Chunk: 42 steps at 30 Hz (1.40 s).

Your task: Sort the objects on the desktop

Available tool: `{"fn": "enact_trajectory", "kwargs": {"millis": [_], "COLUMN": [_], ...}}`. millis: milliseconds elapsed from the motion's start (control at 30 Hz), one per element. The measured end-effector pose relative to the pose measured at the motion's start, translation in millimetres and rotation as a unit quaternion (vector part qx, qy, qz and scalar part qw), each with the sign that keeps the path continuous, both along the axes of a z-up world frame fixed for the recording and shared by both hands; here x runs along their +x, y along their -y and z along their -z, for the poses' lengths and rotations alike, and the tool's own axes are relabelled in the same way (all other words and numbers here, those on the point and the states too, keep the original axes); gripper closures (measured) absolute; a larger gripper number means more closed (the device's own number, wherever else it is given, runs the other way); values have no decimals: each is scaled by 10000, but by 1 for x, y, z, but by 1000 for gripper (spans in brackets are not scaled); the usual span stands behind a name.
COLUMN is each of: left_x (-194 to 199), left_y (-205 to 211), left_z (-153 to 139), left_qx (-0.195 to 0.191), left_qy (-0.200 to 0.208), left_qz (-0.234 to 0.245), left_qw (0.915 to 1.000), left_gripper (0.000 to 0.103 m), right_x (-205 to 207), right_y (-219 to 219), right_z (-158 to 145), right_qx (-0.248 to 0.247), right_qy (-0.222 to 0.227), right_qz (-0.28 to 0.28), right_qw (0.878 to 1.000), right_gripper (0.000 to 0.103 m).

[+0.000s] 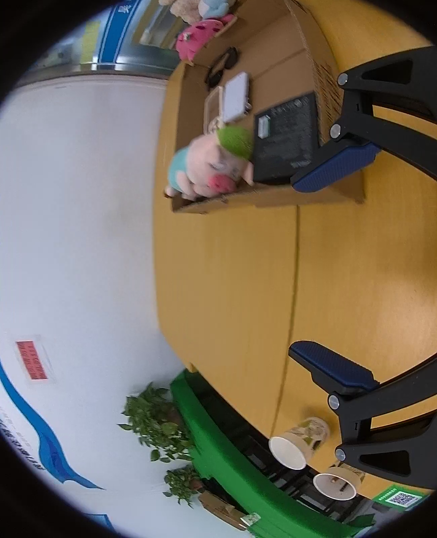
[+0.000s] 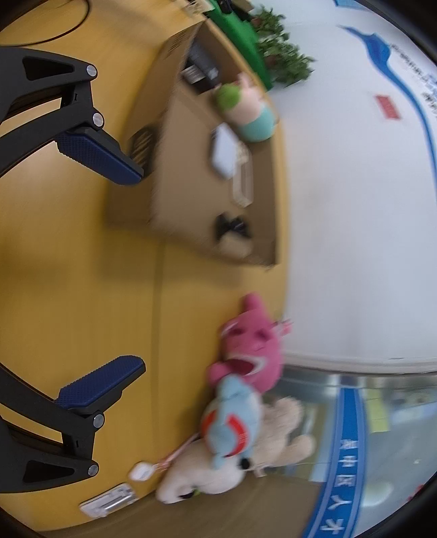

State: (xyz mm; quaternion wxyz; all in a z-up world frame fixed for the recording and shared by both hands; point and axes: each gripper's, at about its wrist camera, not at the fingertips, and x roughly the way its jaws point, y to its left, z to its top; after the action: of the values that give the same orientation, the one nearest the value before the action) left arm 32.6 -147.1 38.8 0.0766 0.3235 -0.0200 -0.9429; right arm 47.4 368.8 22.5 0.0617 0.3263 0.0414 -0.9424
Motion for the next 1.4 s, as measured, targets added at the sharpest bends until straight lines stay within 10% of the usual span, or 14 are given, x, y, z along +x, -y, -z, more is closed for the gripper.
{"fn": "enact_trajectory", "kwargs": {"millis": [167, 433, 967, 1400], "left_x": [-12, -24, -61, -72], "left_y": [29, 46, 51, 55], "left_z": [57, 86, 85, 84], "left_qx": [59, 484, 542, 428], "left_qy": [923, 1313, 1428, 1438], "left_qz": [132, 251, 585, 1215], "left_qw": [9956, 9898, 9865, 9812], "left_gripper": [13, 12, 0, 0], "right_x": [-17, -35, -45, -79], "right_y": [-31, -49, -66, -83], "right_z": [49, 77, 75, 74], "right_qx": [71, 26, 29, -58], "right_qy": [1227, 1653, 1417, 1412], "right_qz": [-72, 113, -343, 300], "right_qw": [9924, 9862, 9893, 9895], "right_gripper": [0, 0, 0, 0]}}
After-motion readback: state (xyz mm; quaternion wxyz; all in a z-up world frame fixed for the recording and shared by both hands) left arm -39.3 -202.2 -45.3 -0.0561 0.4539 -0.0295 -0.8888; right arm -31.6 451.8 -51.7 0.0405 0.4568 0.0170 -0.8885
